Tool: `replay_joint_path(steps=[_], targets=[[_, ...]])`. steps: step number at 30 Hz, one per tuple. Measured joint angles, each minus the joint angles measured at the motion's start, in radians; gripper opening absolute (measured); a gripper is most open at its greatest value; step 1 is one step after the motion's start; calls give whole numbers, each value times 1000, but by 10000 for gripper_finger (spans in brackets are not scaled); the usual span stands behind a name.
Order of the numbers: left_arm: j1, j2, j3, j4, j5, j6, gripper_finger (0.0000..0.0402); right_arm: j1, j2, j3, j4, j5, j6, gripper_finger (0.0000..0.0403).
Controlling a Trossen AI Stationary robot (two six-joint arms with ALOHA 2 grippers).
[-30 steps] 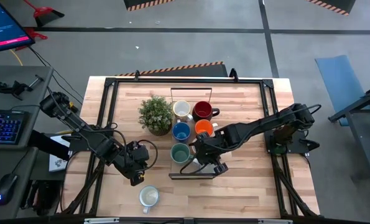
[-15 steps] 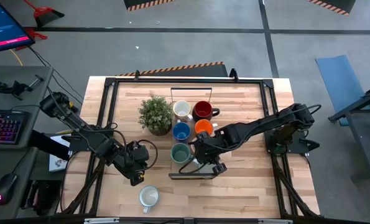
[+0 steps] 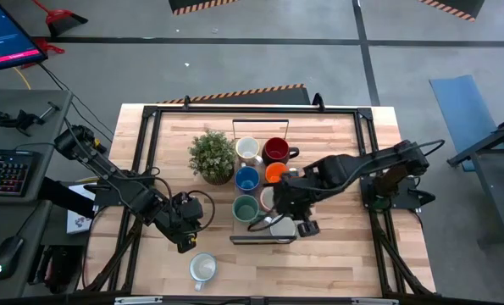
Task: Place coffee mugs
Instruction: Put the patterned red mug on the shelf
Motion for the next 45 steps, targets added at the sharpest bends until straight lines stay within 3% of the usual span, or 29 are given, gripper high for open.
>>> replay_joint_path(steps=[5, 9, 17, 24, 29, 32, 39, 45], targets=[[0, 0, 0, -3, 0, 0, 42, 70, -10, 18, -194, 41, 309, 60], [0, 0, 0, -12, 0, 0, 42, 158, -45, -92, -205, 91, 478, 60], [0, 0, 0, -16, 0, 0, 42, 337, -190, -421, 98, 169, 823, 60], [0, 0, 0, -23, 0, 1, 42, 530, -340, -705, 481, 481, 1034, 60], [3, 0, 0, -23, 0, 2, 42, 645, -452, -861, 819, 880, 960, 60], [4, 0, 0, -22, -3, 6, 42, 676, -508, -934, 995, 1016, 823, 60], [3, -1, 1, 58, -23, 104, 42, 630, -609, -1062, 1294, 1025, 489, 60], [-39, -6, 148, 45, 125, 132, 42, 606, -671, -1100, 1379, 967, 354, 60]])
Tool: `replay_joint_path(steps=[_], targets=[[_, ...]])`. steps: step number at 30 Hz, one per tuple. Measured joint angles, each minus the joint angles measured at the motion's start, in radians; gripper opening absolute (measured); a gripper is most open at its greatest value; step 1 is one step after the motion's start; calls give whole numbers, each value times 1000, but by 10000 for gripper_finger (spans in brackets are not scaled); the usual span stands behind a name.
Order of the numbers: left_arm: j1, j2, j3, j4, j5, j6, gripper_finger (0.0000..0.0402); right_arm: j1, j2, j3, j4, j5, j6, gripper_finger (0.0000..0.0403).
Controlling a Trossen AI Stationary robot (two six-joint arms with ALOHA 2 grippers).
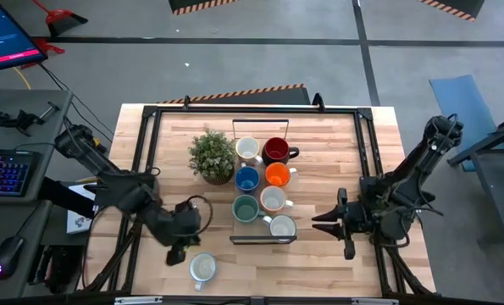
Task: Place coffee mugs
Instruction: Put the patterned red mug on the shelf
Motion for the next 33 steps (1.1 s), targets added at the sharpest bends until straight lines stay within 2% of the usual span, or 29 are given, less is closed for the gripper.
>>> replay_joint_path(steps=[7, 13, 19, 23, 27, 33], targets=[[-129, 82, 273, -143, -128, 34, 28, 0, -7, -1, -15, 26, 6, 60], [-156, 261, 416, -320, -124, 26, 15, 0, -7, -1, -18, 20, 44, 60], [-153, 392, 435, -388, -122, 18, 22, 0, -7, -1, -18, 5, 45, 60], [-141, 455, 435, -395, -66, 16, 34, 0, -7, -1, -24, -29, 45, 60], [-123, 480, 435, -393, -12, -22, 54, 0, -7, -1, -42, -37, 46, 60], [-88, 476, 435, -396, -20, -78, 91, 0, -7, -1, -115, -90, 109, 60]])
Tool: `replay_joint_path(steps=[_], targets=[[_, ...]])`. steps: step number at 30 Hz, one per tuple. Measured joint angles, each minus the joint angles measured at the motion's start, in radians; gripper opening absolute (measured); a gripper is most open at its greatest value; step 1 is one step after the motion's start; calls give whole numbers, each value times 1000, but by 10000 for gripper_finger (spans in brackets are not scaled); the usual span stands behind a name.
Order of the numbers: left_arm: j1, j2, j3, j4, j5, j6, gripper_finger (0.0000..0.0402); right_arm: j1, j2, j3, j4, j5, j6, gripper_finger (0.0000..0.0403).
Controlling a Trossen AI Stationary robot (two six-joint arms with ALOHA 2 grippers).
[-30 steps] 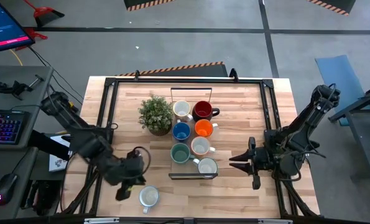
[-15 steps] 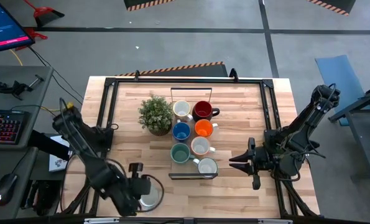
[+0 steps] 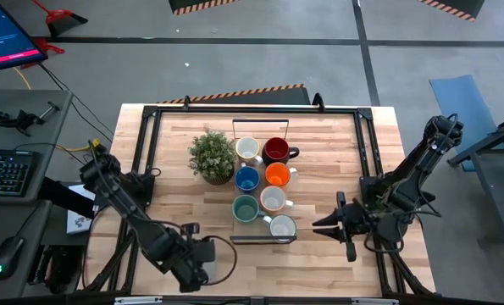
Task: Place coffee mugs
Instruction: Put the patterned red mug on the shelf
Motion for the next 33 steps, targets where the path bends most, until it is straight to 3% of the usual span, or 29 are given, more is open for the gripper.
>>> replay_joint_path(steps=[12, 33], targets=[[20, -2, -52, 9, 11, -101, 150, 0, 0, 0, -86, -72, 38, 60], [22, 93, -52, 7, 54, -220, 154, 0, -16, 0, -120, -146, 58, 60]])
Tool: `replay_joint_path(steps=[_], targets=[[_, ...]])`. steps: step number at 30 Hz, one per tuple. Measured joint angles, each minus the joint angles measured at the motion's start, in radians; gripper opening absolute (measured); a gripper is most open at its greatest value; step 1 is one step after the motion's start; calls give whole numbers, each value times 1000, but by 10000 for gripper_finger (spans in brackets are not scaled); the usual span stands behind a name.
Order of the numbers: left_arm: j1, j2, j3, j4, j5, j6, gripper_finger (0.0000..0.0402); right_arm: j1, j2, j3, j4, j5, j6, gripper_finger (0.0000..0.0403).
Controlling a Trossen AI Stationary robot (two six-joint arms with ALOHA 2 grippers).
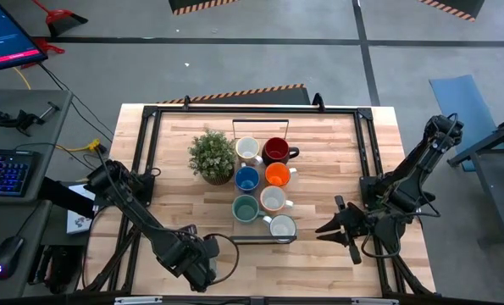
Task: Place coffee mugs
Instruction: Put the patterned red mug on the shelf
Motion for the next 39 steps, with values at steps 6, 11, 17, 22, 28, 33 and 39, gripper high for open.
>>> replay_joint_path(steps=[6, 11, 17, 22, 28, 33, 39], targets=[[4, 1, 0, -9, -13, -12, 154, 0, 0, 0, -3, -8, -2, 60], [0, 1, 0, -49, -13, -69, 154, 0, 0, 0, -4, -8, -2, 60], [-18, 0, 0, -78, -12, -154, 154, 0, 0, 0, -14, -14, -2, 60], [-26, 0, 0, -78, 27, -174, 154, 0, 0, 0, -27, -24, -2, 60], [-25, -1, 0, -73, 30, -158, 154, 0, 0, 0, -48, -27, -2, 60], [-25, -1, 0, -73, 30, -150, 154, 0, 0, 0, -49, -27, 8, 60], [-24, -1, 0, -64, 23, -147, 154, 0, 0, 0, -49, -27, 8, 60]])
